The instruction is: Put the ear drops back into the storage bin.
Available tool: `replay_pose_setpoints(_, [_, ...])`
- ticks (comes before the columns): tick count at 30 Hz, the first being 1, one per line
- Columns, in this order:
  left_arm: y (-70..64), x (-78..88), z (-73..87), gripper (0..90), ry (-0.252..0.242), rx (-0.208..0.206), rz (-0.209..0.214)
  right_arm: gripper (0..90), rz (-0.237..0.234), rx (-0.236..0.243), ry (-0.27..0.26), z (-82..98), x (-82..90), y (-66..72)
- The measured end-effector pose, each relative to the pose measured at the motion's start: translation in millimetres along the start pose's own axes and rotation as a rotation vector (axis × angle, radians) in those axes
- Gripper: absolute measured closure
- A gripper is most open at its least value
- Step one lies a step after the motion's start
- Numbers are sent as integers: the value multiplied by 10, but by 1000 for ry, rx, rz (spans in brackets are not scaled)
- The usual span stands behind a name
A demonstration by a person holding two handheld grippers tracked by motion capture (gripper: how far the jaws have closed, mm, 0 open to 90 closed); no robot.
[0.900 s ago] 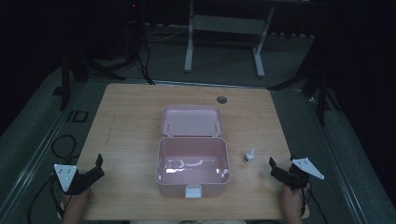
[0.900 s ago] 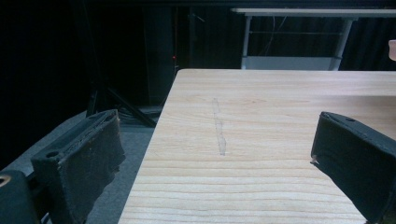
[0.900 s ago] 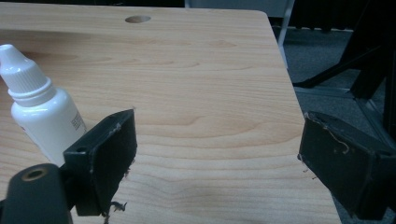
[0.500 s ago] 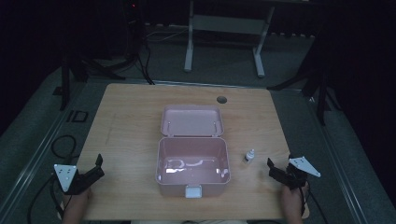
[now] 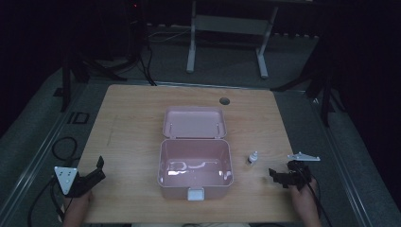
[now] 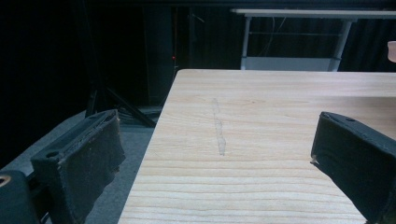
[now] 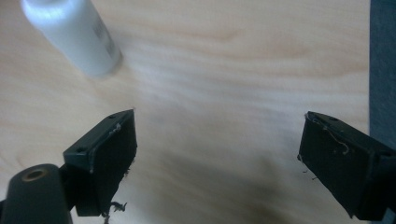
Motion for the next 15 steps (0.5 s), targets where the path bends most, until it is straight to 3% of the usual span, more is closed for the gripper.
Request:
replay_pose_setpoints(3, [1,2,0,24,0,1,-1,110,2,4,13,4,9,-5])
replay_pose_setpoints(5, [1,4,1,24,0,0,-1,109,-15,18,156,97,26,8])
replay_pose_setpoints(8, [-1,2,0,24,1,-2,0,108,-22,30,215,141,40,37])
replay_pose_setpoints(9, [-1,1,0,24,1,-3,-1,109,-4,64,279,190,56,47])
replay_pose_setpoints(11, [0,0,1,24,1,-3,-2,108,5,83,302,203,64,44])
replay_pose_setpoints(12, [0,1,1,24,1,-3,-1,108,4,114,355,239,85,64])
replay_pose_setpoints(13, [0,1,1,24,1,-3,-2,108,4,114,355,239,85,64])
replay_pose_setpoints(14, [0,1,1,24,1,-3,-2,108,9,158,394,260,110,82])
replay_pose_setpoints(15, [-1,0,0,24,1,-3,-1,108,9,158,394,260,110,82])
Point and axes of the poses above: each handheld gripper's, and its own axes: x roughly backward along the jaws, z roughly out of its underside, y roughly to its left, the point moved 9 cm from there along -x, roughly forward along the jaws, and after that the axes turned 13 degrees about -x, right-handed, at the moved point
